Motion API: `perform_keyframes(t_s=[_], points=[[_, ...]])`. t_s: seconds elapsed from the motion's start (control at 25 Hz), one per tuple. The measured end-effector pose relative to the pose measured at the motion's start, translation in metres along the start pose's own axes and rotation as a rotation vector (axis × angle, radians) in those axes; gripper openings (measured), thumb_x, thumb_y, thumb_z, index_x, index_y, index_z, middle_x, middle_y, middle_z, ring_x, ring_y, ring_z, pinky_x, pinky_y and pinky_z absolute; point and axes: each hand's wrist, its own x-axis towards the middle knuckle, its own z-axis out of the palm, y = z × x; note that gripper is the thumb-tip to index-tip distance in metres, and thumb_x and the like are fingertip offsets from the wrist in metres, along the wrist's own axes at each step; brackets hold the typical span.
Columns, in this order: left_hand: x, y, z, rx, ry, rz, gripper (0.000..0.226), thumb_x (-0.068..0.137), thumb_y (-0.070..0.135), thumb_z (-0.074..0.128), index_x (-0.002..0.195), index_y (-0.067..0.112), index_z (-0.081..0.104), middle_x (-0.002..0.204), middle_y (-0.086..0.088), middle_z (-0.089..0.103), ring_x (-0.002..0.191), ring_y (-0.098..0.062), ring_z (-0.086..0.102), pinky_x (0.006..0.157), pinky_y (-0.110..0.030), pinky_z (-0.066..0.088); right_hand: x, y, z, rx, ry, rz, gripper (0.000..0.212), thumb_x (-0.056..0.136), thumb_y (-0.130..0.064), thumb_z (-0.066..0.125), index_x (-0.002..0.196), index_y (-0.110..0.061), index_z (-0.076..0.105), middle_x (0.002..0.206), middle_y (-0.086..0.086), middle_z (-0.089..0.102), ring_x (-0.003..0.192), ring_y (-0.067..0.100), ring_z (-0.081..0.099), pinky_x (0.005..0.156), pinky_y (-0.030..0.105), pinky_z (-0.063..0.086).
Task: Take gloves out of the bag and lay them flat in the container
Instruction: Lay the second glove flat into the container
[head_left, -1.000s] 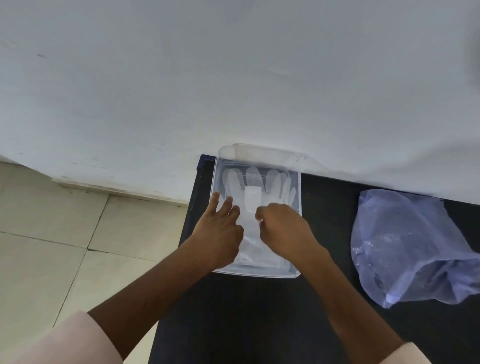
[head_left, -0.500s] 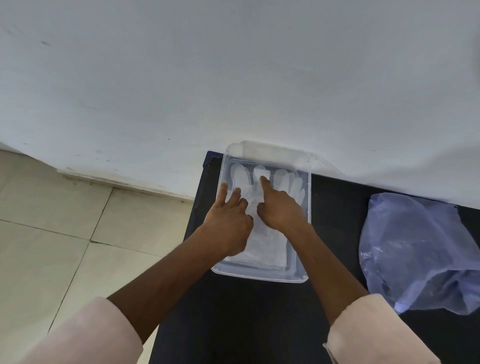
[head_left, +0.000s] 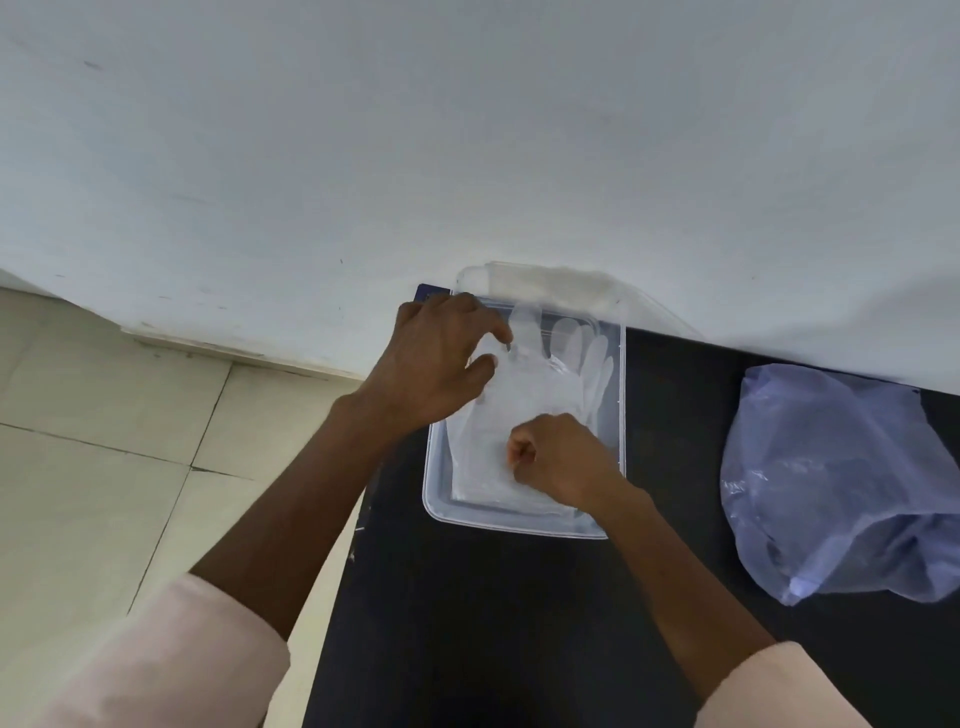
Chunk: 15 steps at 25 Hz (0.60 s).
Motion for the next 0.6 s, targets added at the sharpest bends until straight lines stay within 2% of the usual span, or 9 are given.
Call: perform_keyframes(t_s=[0.08,0.16,0.28,0.36,0.48,0.56,0.6], points=[[0.004,0.003,0.005,-0.076,0.012,0.004,0.021,0.084,0.02,0.066,0.104,0.025,0.068,0.106,0.0,0.068,0.101,-0.02,0.059,0.091,-0.037,0.041,-0.004,0.0,0.01,-0.018,-0.095,-0.027,0.004,0.084,-0.017,0.067,0.085,-0.02,0.068,0.094,0.002,0.07,0.083,0.016,0.062,0.085,0.029,0.053],[0.008,0.005,0.009,-0.175,0.016,-0.002,0.018,0.085,0.018,0.067,0.102,0.023,0.07,0.104,0.001,0.069,0.097,-0.016,0.061,0.088,-0.03,0.047,-0.005,0.001,0.017,-0.017,-0.14,-0.025,0.008,0.083,-0.017,0.068,0.09,-0.015,0.072,0.096,0.004,0.072,0.085,0.018,0.064,0.089,0.033,0.054],[0.014,0.003,0.005,-0.346,0.114,-0.065,0.015,0.085,0.013,0.067,0.098,0.019,0.072,0.099,0.007,0.068,0.091,-0.001,0.058,0.081,-0.007,0.04,-0.008,0.0,0.02,-0.016,-0.165,-0.027,0.013,0.083,-0.014,0.063,0.089,-0.013,0.074,0.094,0.006,0.074,0.085,0.02,0.067,0.088,0.037,0.056],[0.017,0.001,0.001,-0.422,0.176,-0.15,0.013,0.085,0.011,0.067,0.095,0.018,0.072,0.095,0.01,0.068,0.085,0.005,0.058,0.073,-0.005,0.04,-0.007,0.0,0.018,-0.014,-0.15,-0.033,0.014,0.083,-0.014,0.061,0.088,-0.014,0.074,0.094,0.003,0.074,0.085,0.019,0.067,0.087,0.038,0.056],[0.017,0.0,-0.003,-0.534,0.21,-0.24,0.013,0.086,0.008,0.066,0.094,0.016,0.071,0.09,0.013,0.069,0.079,0.011,0.059,0.071,-0.004,0.041,-0.003,-0.003,0.008,0.037,0.016,-0.025,0.011,0.087,-0.02,0.061,0.088,-0.019,0.071,0.093,-0.001,0.073,0.082,0.015,0.065,0.086,0.034,0.055],[0.016,0.001,-0.006,-0.673,0.214,-0.271,0.014,0.087,0.006,0.065,0.097,0.013,0.072,0.093,0.005,0.072,0.081,0.005,0.062,0.074,-0.008,0.045,0.003,-0.005,-0.001,0.078,0.172,0.02,0.01,0.089,-0.023,0.059,0.093,-0.022,0.069,0.095,-0.004,0.071,0.084,0.013,0.063,0.084,0.031,0.053],[0.016,0.003,-0.008,-0.753,0.213,-0.289,0.014,0.088,0.006,0.065,0.099,0.012,0.072,0.096,0.001,0.073,0.087,-0.002,0.065,0.076,-0.012,0.048,0.007,-0.006,-0.004,0.092,0.23,0.036,0.011,0.089,-0.023,0.058,0.095,-0.022,0.067,0.096,-0.004,0.07,0.085,0.014,0.063,0.083,0.029,0.052]])
